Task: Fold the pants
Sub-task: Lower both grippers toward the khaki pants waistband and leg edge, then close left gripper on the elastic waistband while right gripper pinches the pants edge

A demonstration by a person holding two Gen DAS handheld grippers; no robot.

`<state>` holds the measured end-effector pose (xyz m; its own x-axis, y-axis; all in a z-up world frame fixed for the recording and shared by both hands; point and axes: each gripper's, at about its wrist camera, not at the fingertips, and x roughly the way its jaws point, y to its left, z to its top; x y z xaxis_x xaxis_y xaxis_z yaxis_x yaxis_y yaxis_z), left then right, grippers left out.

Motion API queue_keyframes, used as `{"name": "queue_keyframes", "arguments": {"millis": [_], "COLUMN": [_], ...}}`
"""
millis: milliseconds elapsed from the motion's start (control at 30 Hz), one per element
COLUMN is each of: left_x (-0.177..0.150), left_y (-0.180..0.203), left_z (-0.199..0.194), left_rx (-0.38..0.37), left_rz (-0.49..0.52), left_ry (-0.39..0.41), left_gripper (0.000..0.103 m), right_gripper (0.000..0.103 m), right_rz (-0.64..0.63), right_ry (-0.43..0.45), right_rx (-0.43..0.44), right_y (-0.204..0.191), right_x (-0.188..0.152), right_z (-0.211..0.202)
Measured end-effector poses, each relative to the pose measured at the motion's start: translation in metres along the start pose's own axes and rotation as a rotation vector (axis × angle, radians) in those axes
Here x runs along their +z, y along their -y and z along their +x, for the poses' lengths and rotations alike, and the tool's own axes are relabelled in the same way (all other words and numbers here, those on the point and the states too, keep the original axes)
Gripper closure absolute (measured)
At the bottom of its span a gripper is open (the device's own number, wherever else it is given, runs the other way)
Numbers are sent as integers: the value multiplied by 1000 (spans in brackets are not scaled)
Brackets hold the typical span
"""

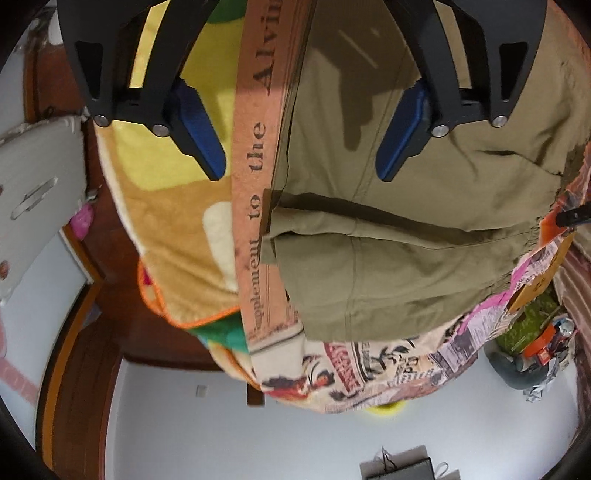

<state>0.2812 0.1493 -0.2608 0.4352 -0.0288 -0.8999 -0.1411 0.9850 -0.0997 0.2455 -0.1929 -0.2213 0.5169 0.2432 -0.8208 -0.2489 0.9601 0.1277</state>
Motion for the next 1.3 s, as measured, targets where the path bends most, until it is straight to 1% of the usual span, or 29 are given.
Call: {"name": "queue_keyframes", "arguments": {"millis": [100, 167, 233, 267, 300, 433, 467, 500, 567, 667, 733, 767, 867, 967, 1000, 1133, 1200, 1300], "left_x": [2, 4, 6, 5, 5, 3, 2, 1, 1, 0, 0, -1, -2, -3, -4, -7, -7, -4], "left_y": [1, 0, 0, -1, -1, -2, -1, 0, 4, 10, 10, 10, 7, 3, 2, 1, 1, 6], "left_z": [15, 24, 30, 32, 32, 31, 30, 28, 26, 23, 20, 19, 16, 20, 22, 22, 20, 14], "left_rx": [-61, -80, -99, -104, -108, -100, -91, -76, -38, 14, 36, 45, 53, 36, 33, 28, 31, 54], "left_rz": [0, -9, -16, -19, -21, -17, -10, 5, 41, 89, 103, 108, 109, 77, 67, 54, 46, 57], "left_ry": [-51, -80, -97, -100, -100, -79, -70, -58, -35, -14, -9, -6, -2, -7, -9, 3, -3, -11], "left_gripper": [21, 21, 21, 21, 21, 21, 23, 25, 27, 27, 28, 28, 27, 27, 25, 24, 24, 24], "right_gripper": [38, 41, 52, 59, 62, 66, 70, 79, 87, 89, 91, 93, 94, 94, 95, 95, 95, 94], "right_rz": [11, 20, 23, 24, 25, 37, 44, 43, 20, 8, -26, -58, -88, -70, -65, -18, 11, 33], "right_ry": [-31, -50, -69, -84, -95, -90, -88, -87, -85, -78, -77, -77, -85, -95, -97, -104, -108, -106], "right_rx": [22, 40, 62, 76, 91, 120, 126, 120, 94, 85, 55, 30, 13, 21, 20, 43, 60, 57], "right_y": [5, 7, 7, 5, 4, 6, 8, 8, 9, 10, 5, 2, 0, 4, 4, 11, 15, 16], "right_x": [1, 1, 1, 1, -1, -4, -5, -5, -7, -8, -8, -10, -14, -20, -21, -25, -24, -22], "right_z": [11, 17, 24, 27, 31, 33, 33, 34, 35, 35, 34, 32, 29, 25, 25, 22, 19, 12]}}
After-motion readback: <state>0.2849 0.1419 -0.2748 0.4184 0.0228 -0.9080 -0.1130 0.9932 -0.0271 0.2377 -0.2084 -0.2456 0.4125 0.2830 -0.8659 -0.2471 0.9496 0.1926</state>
